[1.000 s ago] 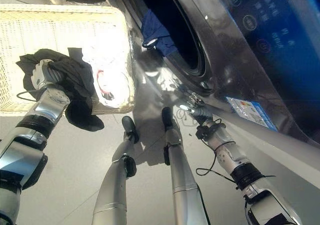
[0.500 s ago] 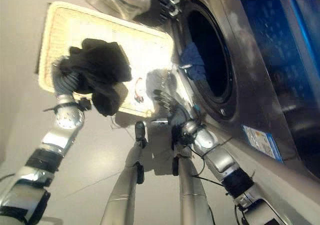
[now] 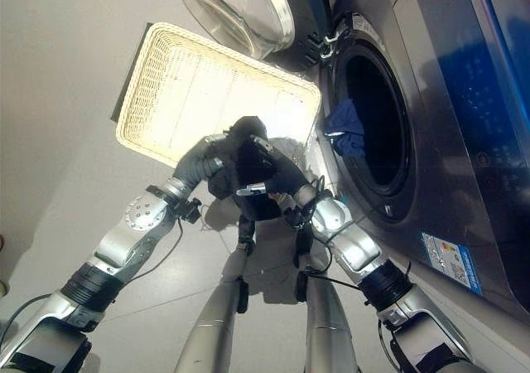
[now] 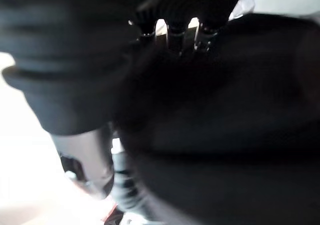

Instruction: Put the clothes into the washing machine.

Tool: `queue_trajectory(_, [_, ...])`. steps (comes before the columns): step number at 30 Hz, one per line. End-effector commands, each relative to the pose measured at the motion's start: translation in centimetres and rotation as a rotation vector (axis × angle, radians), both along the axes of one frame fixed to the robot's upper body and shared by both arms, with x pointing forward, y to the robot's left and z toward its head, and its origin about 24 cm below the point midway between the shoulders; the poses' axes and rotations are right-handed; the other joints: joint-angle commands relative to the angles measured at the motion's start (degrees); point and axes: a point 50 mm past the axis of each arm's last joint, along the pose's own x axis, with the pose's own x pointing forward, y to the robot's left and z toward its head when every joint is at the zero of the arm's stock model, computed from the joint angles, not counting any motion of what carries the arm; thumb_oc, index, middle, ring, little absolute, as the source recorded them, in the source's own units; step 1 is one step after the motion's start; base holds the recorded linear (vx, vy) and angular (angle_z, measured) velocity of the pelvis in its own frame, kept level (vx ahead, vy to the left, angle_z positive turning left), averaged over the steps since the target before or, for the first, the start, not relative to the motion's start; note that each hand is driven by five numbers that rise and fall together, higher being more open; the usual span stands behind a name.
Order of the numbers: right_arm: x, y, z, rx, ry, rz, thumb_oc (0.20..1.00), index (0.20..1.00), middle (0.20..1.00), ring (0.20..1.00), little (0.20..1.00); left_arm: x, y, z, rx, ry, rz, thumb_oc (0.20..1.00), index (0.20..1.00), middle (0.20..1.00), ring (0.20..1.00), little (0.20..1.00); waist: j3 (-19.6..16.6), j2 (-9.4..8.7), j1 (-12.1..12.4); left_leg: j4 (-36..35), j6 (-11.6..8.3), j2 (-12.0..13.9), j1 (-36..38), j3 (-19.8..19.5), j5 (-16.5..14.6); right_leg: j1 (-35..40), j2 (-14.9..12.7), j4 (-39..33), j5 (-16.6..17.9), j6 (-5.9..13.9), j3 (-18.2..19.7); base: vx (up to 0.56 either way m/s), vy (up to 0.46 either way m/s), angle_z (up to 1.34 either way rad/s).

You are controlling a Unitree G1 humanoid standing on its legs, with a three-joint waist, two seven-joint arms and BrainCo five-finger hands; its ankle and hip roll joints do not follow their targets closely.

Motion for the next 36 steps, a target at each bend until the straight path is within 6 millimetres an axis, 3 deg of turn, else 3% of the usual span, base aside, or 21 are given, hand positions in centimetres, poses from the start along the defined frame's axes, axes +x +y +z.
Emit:
queue_trajectory(1, [-1.7, 2.7, 1.4, -0.007, -0.05, 0.173, 1.0, 1.0, 1.0, 1.0, 1.0, -1.9, -4.7, 2.6, -0.123, -0.026, -0.311, 0.2, 0.2, 0.2, 0.2, 0.2, -1.0, 2.85, -1.8, 0.8, 2.39, -3.7, 2.2, 6.1, -4.1, 5.7, 1.4, -14.3, 9.1, 6.41, 2.2, -0.02, -0.027, -0.04])
queue_trajectory(5, [-1.7, 2.7, 0.8, -0.038, 0.002, 0.202, 1.0, 1.0, 1.0, 1.0, 1.0, -2.1, -4.9, 2.3, -0.145, 0.009, -0.349, 0.2, 0.2, 0.2, 0.2, 0.2, -1.0, 2.79, -1.9, -0.2, 2.37, -3.5, 2.5, 6.5, -3.6, 5.9, 1.4, -15.5, 9.7, 6.51, 2.4, -0.02, -0.024, -0.07])
queue_trajectory(6, [-1.8, 2.8, -0.4, -0.081, 0.066, 0.239, 0.614, 0.614, 0.614, 0.614, 0.614, -2.7, -5.3, 1.8, -0.204, 0.069, -0.43, 0.2, 0.2, 0.2, 0.2, 0.2, -1.0, 2.57, -2.1, -1.1, 2.29, -3.3, 2.6, 6.6, -3.1, 6.1, 1.5, -16.5, 10.5, 6.55, 2.7, -0.02, -0.04, -0.05])
queue_trajectory(7, [-1.8, 2.8, -0.4, -0.081, 0.066, 0.239, 0.614, 0.614, 0.614, 0.614, 0.614, -2.7, -5.3, 1.8, -0.204, 0.069, -0.43, 0.2, 0.2, 0.2, 0.2, 0.2, -1.0, 2.57, -2.1, -1.1, 2.29, -3.3, 2.6, 6.6, -3.1, 6.1, 1.5, -16.5, 10.5, 6.55, 2.7, -0.03, -0.063, -0.08])
queue_trajectory(8, [-1.7, 2.7, -0.8, -0.117, 0.061, 0.219, 0.288, 0.288, 0.288, 0.288, 0.288, -3.1, -5.7, 1.6, -0.247, 0.108, -0.493, 0.2, 0.2, 0.2, 0.2, 0.2, -1.0, 2.44, -2.2, -1.3, 2.19, -3.2, 2.6, 6.7, -2.9, 6.0, 1.5, -16.9, 10.8, 6.56, 2.8, -0.02, -0.031, -0.03])
queue_trajectory(9, [-1.6, 2.7, -1.0, -0.14, 0.051, 0.209, 0.2, 0.2, 0.2, 0.2, 0.2, -3.3, -5.8, 1.5, -0.268, 0.13, -0.517, 0.2, 0.2, 0.2, 0.2, 0.2, -1.0, 2.39, -2.3, -1.4, 2.15, -3.2, 2.5, 6.7, -2.9, 6.0, 1.6, -17.0, 10.9, 6.54, 2.9, -0.02, -0.049, -0.04])
queue_trajectory(12, [-1.3, 2.5, -1.8, -0.267, 0.024, 0.155, 0.231, 0.231, 0.231, 0.231, 0.231, -4.2, -6.6, 1.4, -0.347, 0.189, -0.637, 0.2, 0.2, 0.2, 0.2, 0.2, -1.0, 2.23, -2.5, -1.8, 2.03, -3.0, 2.4, 6.8, -2.7, 5.9, 1.7, -17.6, 11.4, 6.4, 3.1, -0.01, -0.035, -0.01])
queue_trajectory(13, [-1.2, 2.4, -1.9, -0.292, 0.019, 0.146, 0.395, 0.395, 0.395, 0.395, 0.395, -4.3, -6.7, 1.4, -0.351, 0.188, -0.649, 0.2, 0.2, 0.2, 0.2, 0.2, -1.0, 2.21, -2.5, -1.9, 2.02, -3.0, 2.4, 6.8, -2.6, 5.9, 1.7, -17.7, 11.4, 6.36, 3.2, 0.0, -0.038, -0.03])
queue_trajectory(14, [-1.0, 2.1, -2.2, -0.332, 0.021, 0.125, 0.812, 0.812, 0.812, 0.812, 0.812, -4.5, -6.7, 1.5, -0.356, 0.184, -0.672, 0.2, 0.2, 0.2, 0.2, 0.2, -1.0, 2.17, -2.6, -1.9, 2.0, -2.9, 2.4, 6.8, -2.6, 5.9, 1.7, -17.8, 11.5, 6.27, 3.3, 0.0, -0.025, -0.03])
queue_trajectory(15, [-1.0, 2.1, -2.2, -0.338, 0.023, 0.121, 0.812, 0.812, 0.812, 0.812, 0.812, -4.6, -6.7, 1.5, -0.357, 0.184, -0.675, 0.2, 0.2, 0.2, 0.2, 0.2, -1.0, 2.15, -2.6, -1.9, 1.99, -2.9, 2.4, 6.8, -2.6, 5.9, 1.7, -17.8, 11.5, 6.26, 3.4, -0.01, -0.052, -0.03])
queue_trajectory(16, [-0.5, 1.5, -2.5, -0.419, -0.005, 0.074, 1.0, 1.0, 1.0, 1.0, 1.0, -4.9, -6.9, 1.8, -0.372, 0.171, -0.717, 0.2, 0.2, 0.2, 0.2, 0.2, -1.0, 2.04, -2.6, -1.9, 1.94, -2.9, 2.3, 6.6, -2.5, 6.1, 1.8, -18.1, 11.6, 6.13, 3.6, -0.01, -0.041, -0.03])
queue_trajectory(23, [0.6, 0.0, -3.9, -0.665, 0.023, 0.015, 1.0, 1.0, 1.0, 1.0, 1.0, -5.7, -6.9, 2.7, -0.4, 0.116, -0.776, 0.2, 0.2, 0.2, 0.2, 0.2, -1.0, 1.82, -2.2, -1.7, 1.9, -2.8, 2.0, 6.2, -2.5, 5.9, 1.8, -17.9, 11.5, 5.95, 3.4, 0.0, -0.031, -0.01])
queue_trajectory(24, [0.9, -0.8, -4.5, -0.792, 0.035, 0.011, 1.0, 1.0, 1.0, 1.0, 1.0, -5.8, -6.7, 3.0, -0.402, 0.091, -0.782, 0.2, 0.2, 0.2, 0.2, 0.2, -1.0, 1.72, -2.0, -1.5, 1.89, -2.9, 1.9, 5.9, -2.6, 5.9, 1.8, -17.7, 11.3, 5.85, 3.3, 0.0, -0.053, 0.0])
queue_trajectory(28, [1.1, -1.7, -5.2, -0.879, 0.095, 0.029, 1.0, 1.0, 1.0, 1.0, 1.0, -6.0, -6.4, 3.5, -0.397, 0.047, -0.774, 0.2, 0.2, 0.2, 0.2, 0.2, -1.0, 1.56, -1.7, -1.1, 1.85, -2.9, 1.5, 5.5, -2.5, 5.8, 1.7, -17.5, 11.3, 5.76, 3.2, 0.0, -0.02, 0.0])
queue_trajectory(36, [1.0, -1.8, -5.5, -0.739, 0.185, 0.056, 1.0, 1.0, 1.0, 1.0, 1.0, -5.9, -6.1, 4.0, -0.422, 0.03, -0.74, 0.2, 0.2, 0.2, 0.2, 0.2, -1.0, 1.4, -1.5, -0.5, 1.93, -3.1, 1.4, 4.8, -2.7, 5.8, 1.8, -17.0, 10.9, 5.49, 3.1, 0.0, 0.0, 0.0])
